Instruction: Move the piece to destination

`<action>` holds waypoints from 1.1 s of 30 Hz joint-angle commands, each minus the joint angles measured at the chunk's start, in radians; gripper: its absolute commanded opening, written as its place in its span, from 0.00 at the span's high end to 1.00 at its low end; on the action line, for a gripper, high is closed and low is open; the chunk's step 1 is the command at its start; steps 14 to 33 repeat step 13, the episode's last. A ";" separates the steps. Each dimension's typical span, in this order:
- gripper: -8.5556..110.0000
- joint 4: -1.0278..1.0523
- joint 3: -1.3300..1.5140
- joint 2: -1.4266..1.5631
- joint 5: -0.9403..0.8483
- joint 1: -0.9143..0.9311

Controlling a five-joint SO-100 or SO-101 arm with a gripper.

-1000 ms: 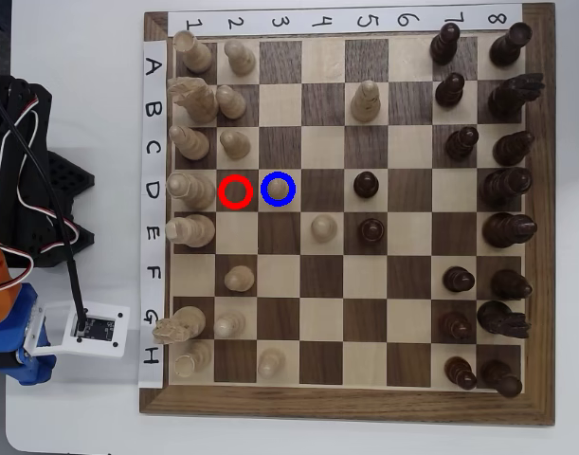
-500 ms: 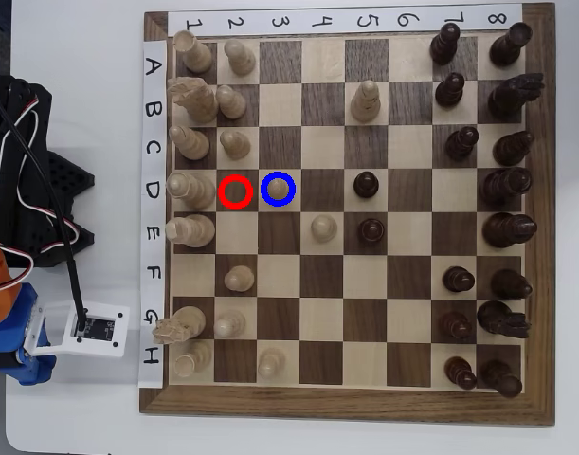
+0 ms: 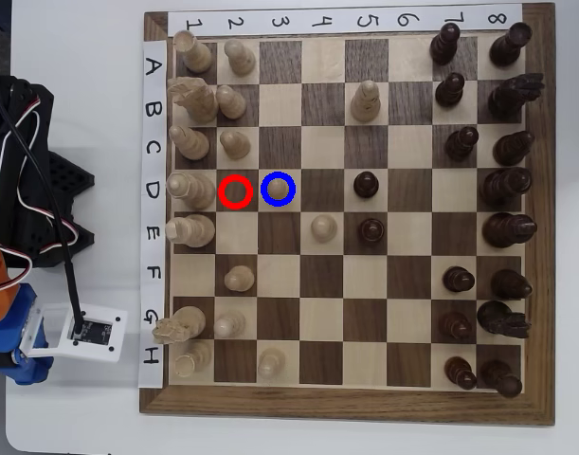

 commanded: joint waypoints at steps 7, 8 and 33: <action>0.93 -0.061 0.002 0.058 0.032 0.046; 0.93 -0.061 0.002 0.058 0.032 0.046; 0.93 -0.061 0.002 0.058 0.029 0.046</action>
